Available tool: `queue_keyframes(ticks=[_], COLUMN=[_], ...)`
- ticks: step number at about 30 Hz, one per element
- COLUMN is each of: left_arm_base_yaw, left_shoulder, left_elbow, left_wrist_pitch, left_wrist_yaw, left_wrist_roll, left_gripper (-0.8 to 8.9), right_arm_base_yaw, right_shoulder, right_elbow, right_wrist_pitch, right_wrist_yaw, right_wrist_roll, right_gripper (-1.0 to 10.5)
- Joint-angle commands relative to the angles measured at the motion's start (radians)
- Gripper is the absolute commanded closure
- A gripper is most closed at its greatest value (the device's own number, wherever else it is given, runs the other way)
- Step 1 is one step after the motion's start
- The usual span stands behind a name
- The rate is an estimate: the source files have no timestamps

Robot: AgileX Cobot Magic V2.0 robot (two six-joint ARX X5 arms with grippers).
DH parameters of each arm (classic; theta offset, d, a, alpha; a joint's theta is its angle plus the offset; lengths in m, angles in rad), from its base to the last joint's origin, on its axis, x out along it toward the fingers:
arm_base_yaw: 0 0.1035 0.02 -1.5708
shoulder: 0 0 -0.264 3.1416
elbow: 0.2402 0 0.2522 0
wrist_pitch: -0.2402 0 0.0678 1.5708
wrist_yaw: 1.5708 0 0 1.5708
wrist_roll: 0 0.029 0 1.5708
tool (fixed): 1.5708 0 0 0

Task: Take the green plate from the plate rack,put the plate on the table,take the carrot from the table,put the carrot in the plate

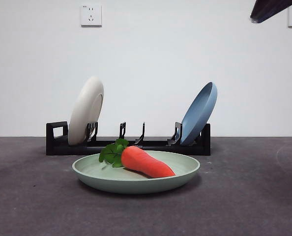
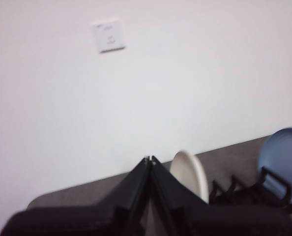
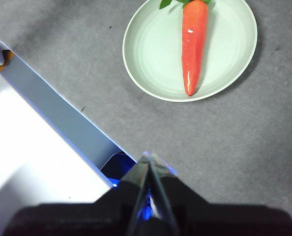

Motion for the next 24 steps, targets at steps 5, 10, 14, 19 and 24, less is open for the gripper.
queue_keyframes(ticks=[5,10,14,19,24], left_arm_base_yaw=[0.105,0.131,0.132,0.132,0.132], left_shoulder=[-0.171,-0.276,-0.339,-0.406,-0.434], left_elbow=[-0.336,-0.539,-0.656,-0.752,-0.801], left_wrist_pitch=[0.112,0.150,0.167,0.166,0.166], left_wrist_yaw=[0.079,0.078,0.078,0.078,0.077], left_wrist_roll=[-0.007,-0.045,-0.061,-0.100,-0.107], left_gripper=[8.17,8.17,8.17,8.17,8.17], right_arm_base_yaw=[0.003,0.003,0.003,0.002,0.002], right_shoulder=[-0.002,-0.002,-0.002,-0.002,-0.002], right_elbow=[-0.006,-0.006,-0.006,-0.006,-0.006], right_wrist_pitch=[0.002,0.002,0.002,0.002,0.002], right_wrist_yaw=[0.002,0.002,0.002,0.002,0.002], right_wrist_roll=[-0.006,-0.006,-0.006,-0.006,-0.006], right_gripper=[9.5,9.5,9.5,9.5,9.5])
